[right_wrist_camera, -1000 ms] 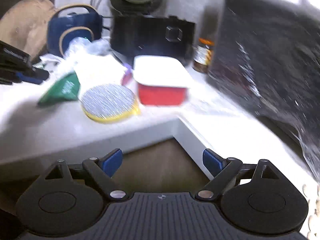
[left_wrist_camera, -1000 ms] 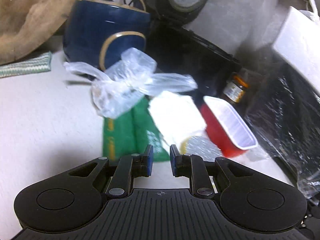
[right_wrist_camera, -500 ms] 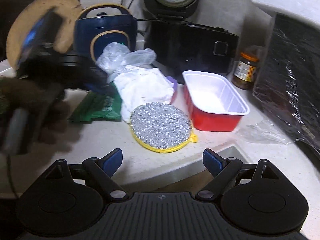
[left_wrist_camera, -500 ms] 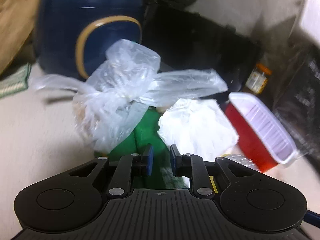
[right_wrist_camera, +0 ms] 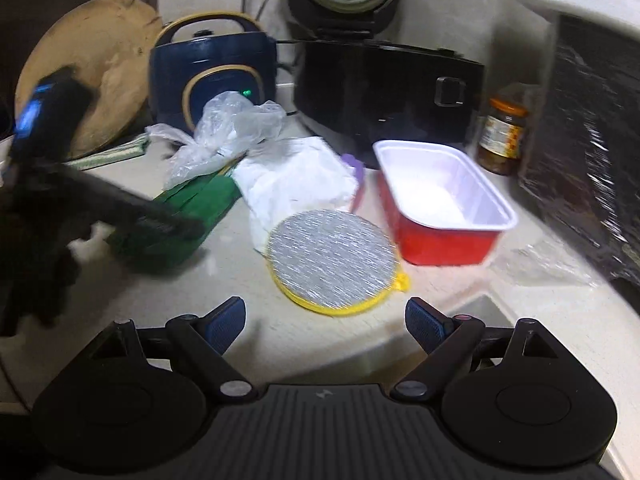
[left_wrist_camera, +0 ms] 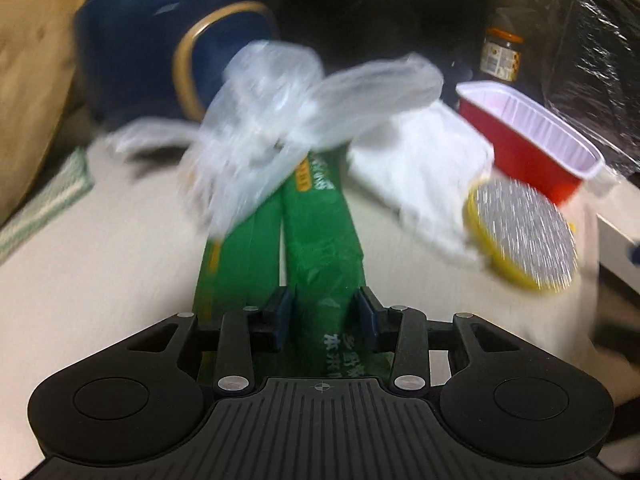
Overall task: Collect trash
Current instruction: 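Grasp the green snack packet with the left tool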
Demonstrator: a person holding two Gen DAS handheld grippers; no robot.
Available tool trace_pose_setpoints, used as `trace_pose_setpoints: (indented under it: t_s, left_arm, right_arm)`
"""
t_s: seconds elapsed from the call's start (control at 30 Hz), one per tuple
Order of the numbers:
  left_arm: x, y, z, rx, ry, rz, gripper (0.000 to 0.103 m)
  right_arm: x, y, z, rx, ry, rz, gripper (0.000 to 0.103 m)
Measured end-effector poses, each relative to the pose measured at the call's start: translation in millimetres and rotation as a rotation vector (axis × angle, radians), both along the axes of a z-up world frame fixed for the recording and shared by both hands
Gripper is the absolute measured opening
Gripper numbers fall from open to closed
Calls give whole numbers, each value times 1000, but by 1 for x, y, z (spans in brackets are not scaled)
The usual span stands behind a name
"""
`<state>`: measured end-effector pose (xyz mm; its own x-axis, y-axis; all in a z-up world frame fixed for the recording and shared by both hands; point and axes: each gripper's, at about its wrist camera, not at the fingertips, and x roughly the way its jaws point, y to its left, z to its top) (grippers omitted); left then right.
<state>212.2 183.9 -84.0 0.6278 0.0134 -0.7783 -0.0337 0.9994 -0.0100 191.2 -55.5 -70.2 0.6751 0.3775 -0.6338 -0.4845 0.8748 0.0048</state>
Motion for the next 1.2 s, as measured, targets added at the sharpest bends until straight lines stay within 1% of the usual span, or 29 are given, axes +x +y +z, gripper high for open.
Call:
trace_pose_setpoints:
  t_s: [0.07,0.1,0.17,0.27,0.33,0.43,0.57,0.63,0.67,0.73,0.8,0.83,0.97,1.03,1.1,1.13,1.17,1.2]
  left_arm:
    - [-14,16,3,-74,50,6,42]
    - [-18,21,6,-97,59,18,42]
    - [-29,30,12,-125,22,40,39]
    - [-25,30,21,-159,-68,45,39]
    - [-13,23,23,-145,-100,52,39]
    - [5,14,19,-110,-123,21,39]
    - [27,2,1,-20,-75,7,40]
    - [33,1,-4,0,-57,15,41]
    - [33,1,-4,-5,-52,21,43]
    - [35,6,-5,-29,-40,37,45]
    - [36,8,-4,-42,-32,45,45]
    - [36,8,-3,-52,-29,46,45]
    - [33,15,-1,-130,-27,47,45]
    - [32,17,-2,-165,-32,40,45]
    - [32,20,-2,-213,-32,28,39]
    - [32,21,-2,-237,-28,36,36]
    - [31,24,-2,-263,-25,57,27]
    - [29,28,-1,-293,-30,77,22]
  right_arm:
    - [4,9,-1,1,3,27,88]
    - [5,13,0,2,3,39,88]
    - [5,20,1,7,-2,63,88]
    - [5,28,3,5,-15,93,88]
    - [9,32,2,6,-21,100,88]
    - [23,33,0,31,-6,65,88]
    - [45,24,-11,88,73,5,88]
    - [53,20,-18,117,130,-5,88]
    - [54,18,-22,130,156,-4,88]
    - [51,17,-24,140,149,-1,89]
    - [51,20,-24,124,150,16,91]
    - [51,20,-25,122,153,22,93]
    - [55,21,-29,147,176,34,103]
    - [56,23,-30,151,182,38,103]
    - [57,24,-31,154,189,30,103]
    - [58,23,-31,164,194,24,103]
    - [59,22,-31,174,198,20,103]
    - [59,20,-32,185,203,16,103]
